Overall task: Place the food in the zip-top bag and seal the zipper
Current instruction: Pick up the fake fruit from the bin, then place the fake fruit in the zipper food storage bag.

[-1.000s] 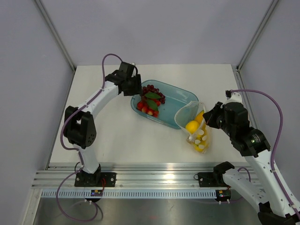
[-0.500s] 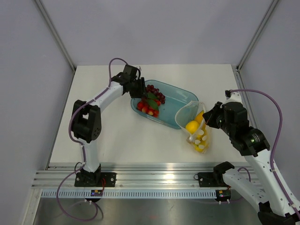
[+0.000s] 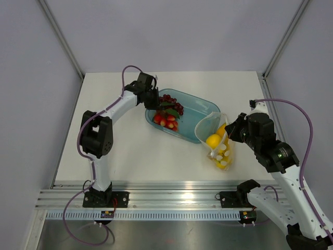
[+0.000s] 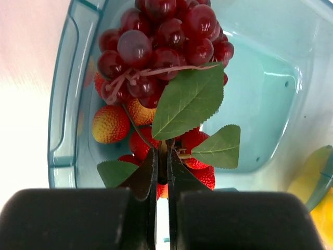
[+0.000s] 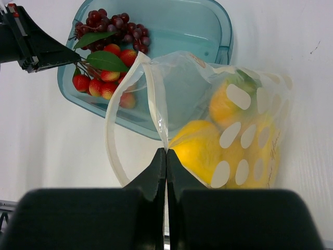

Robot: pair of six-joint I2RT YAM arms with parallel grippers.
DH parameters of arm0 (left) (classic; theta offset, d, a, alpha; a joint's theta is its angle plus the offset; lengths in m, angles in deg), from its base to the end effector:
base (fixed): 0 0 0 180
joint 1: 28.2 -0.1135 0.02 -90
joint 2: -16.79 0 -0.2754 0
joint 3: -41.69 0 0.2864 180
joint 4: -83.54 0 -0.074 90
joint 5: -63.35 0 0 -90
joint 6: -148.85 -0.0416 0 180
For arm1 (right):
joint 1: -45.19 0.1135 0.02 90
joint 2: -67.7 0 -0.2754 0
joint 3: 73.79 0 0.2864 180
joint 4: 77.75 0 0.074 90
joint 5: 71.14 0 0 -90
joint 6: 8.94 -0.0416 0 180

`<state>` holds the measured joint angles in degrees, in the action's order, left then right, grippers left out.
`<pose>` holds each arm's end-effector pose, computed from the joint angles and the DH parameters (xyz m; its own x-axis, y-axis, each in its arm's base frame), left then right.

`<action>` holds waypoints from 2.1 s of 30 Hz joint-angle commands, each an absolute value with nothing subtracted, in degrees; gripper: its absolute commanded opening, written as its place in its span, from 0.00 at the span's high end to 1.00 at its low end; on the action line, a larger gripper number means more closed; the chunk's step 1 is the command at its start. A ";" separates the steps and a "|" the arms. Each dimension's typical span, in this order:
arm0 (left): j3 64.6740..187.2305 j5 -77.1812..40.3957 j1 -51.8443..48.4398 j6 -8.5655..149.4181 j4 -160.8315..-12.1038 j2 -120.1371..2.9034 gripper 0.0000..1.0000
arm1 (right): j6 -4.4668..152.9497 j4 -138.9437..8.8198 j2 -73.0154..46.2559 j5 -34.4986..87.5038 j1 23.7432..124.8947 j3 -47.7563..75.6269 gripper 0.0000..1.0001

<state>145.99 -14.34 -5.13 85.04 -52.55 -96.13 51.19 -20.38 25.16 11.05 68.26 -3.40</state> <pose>0.4383 -0.1963 0.2332 -0.8769 -0.0952 -0.4712 0.1283 0.8982 -0.4203 0.1591 0.0616 0.3767 -0.5323 0.3096 -0.7879 -0.0165 0.9267 0.3753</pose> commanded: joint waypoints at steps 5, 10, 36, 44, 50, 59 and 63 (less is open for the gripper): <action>149.32 -12.07 -2.27 82.66 -47.45 -84.65 1.00 | 51.61 -23.03 24.37 11.74 67.87 -1.93 1.00; 150.20 -10.49 -1.75 82.84 -47.01 -79.02 1.00 | 51.26 -23.20 24.28 12.09 67.95 -2.02 1.00; 139.40 7.18 10.55 104.72 -77.74 -67.14 1.00 | 49.68 -24.17 24.63 13.76 67.87 -0.97 1.00; 135.61 5.51 15.65 109.98 -84.19 -75.30 1.00 | 48.80 -25.05 25.34 15.78 67.87 -0.53 1.00; 134.03 5.87 17.32 112.73 -90.08 -79.62 1.00 | 47.40 -27.25 24.99 18.51 67.87 -1.84 1.00; 135.60 5.34 19.60 114.05 -92.36 -86.04 1.00 | 45.99 -30.94 23.67 23.61 67.87 -2.64 1.00; 136.75 2.44 20.40 112.46 -90.17 -87.80 1.00 | 45.20 -31.99 23.84 24.84 67.95 -2.64 1.00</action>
<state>134.07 4.46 19.06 112.89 -87.68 -86.67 47.01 -24.27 23.21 21.65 68.11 -3.35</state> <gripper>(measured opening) 0.046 0.009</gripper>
